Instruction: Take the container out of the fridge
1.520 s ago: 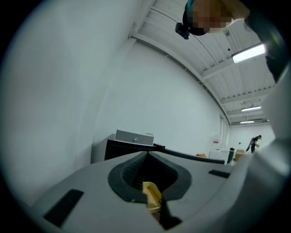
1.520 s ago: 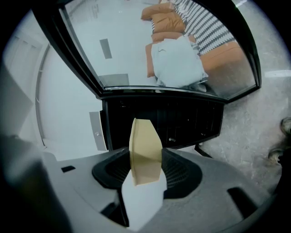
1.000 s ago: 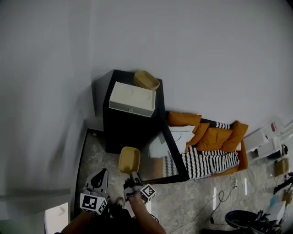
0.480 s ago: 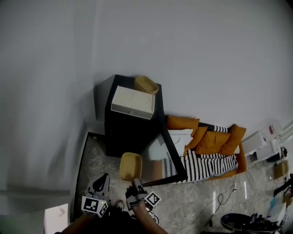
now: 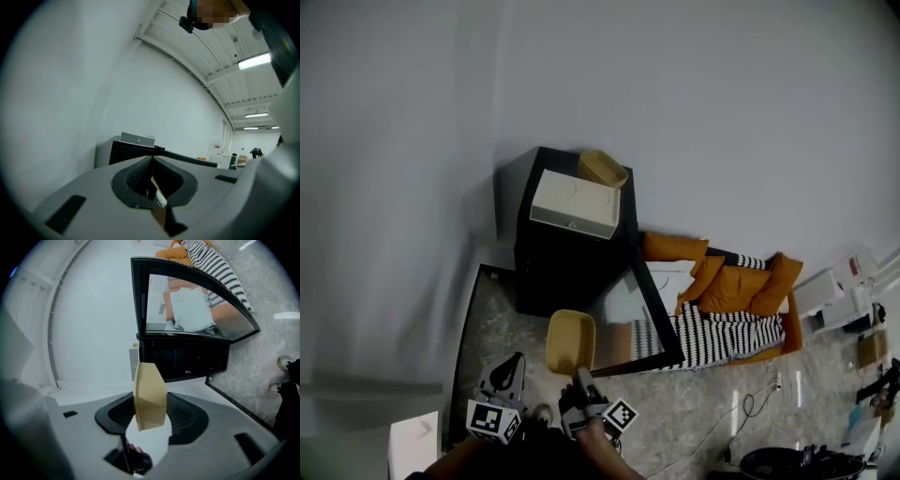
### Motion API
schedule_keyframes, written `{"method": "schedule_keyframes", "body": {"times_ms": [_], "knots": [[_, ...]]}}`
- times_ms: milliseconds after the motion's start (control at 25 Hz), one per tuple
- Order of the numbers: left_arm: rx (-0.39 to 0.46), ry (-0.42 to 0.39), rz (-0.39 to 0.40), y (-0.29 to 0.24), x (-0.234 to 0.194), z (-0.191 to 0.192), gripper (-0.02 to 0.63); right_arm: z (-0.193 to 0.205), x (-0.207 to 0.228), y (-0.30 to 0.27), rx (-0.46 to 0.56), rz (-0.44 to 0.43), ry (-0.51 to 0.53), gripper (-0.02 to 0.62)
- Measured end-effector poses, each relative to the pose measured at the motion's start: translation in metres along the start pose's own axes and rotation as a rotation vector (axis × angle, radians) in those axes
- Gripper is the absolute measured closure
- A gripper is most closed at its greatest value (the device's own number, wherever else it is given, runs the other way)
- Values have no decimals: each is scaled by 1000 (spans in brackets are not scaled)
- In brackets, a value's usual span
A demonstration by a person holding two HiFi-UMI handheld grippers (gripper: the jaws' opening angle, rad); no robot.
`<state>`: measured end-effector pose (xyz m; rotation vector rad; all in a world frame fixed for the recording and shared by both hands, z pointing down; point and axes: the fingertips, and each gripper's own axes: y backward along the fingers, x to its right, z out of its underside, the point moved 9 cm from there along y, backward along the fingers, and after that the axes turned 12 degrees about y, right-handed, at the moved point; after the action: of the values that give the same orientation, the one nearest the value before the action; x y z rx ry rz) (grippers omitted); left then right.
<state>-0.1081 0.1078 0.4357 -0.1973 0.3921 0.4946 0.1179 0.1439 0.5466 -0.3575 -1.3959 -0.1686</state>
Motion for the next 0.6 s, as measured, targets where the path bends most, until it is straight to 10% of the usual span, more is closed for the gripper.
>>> {"method": "schedule_keyframes", "body": {"times_ms": [600], "knots": [[1, 4, -3, 2, -2, -1, 603, 5, -3, 3, 6, -28, -13, 402]]}}
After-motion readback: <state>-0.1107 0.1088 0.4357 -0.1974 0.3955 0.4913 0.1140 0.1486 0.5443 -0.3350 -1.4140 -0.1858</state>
